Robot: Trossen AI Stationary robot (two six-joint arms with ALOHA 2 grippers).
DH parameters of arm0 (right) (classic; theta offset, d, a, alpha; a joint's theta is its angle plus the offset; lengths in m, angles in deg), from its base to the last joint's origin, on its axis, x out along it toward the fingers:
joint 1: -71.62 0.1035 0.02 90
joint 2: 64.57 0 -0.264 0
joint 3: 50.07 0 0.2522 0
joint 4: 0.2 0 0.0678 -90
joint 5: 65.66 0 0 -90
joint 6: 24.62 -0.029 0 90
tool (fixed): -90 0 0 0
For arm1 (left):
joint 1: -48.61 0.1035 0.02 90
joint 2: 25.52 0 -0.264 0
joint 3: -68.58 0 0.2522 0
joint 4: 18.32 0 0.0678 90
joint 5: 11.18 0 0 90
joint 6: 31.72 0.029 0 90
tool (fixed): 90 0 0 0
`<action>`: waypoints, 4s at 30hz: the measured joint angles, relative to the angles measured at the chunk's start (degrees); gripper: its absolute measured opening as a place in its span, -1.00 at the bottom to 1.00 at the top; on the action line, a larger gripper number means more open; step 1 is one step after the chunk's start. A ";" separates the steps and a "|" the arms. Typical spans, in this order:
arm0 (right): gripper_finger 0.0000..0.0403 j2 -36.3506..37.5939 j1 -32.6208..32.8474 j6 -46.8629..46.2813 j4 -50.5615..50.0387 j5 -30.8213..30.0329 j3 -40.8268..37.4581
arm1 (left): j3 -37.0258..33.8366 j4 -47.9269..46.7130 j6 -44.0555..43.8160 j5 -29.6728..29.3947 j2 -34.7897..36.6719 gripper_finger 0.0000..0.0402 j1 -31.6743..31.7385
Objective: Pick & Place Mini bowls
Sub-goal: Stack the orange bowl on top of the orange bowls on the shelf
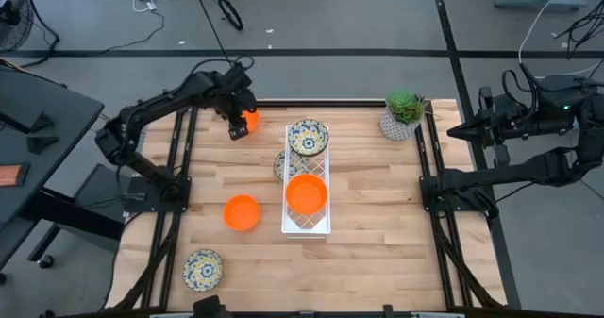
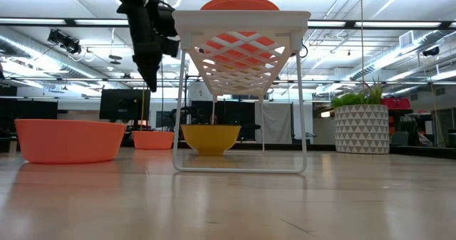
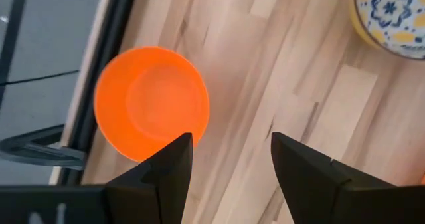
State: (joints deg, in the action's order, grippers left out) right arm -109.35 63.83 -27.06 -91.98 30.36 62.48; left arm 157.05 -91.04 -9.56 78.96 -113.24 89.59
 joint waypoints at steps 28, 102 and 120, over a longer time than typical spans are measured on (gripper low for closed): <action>-0.94 0.02 0.00 -0.01 0.00 -0.02 0.01 | -0.12 3.17 1.79 2.67 -13.53 0.05 4.58; -0.94 0.02 0.00 -0.01 0.00 -0.02 0.02 | -0.14 -1.93 -0.50 -6.71 -8.01 -1.00 1.33; -0.94 0.02 0.00 0.00 0.00 -0.02 0.02 | 12.37 -11.50 -1.56 -8.50 2.01 -1.00 -4.25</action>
State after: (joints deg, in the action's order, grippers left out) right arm -109.33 63.83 -27.06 -91.98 30.34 62.50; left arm 169.42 -102.54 -11.12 70.46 -111.23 85.35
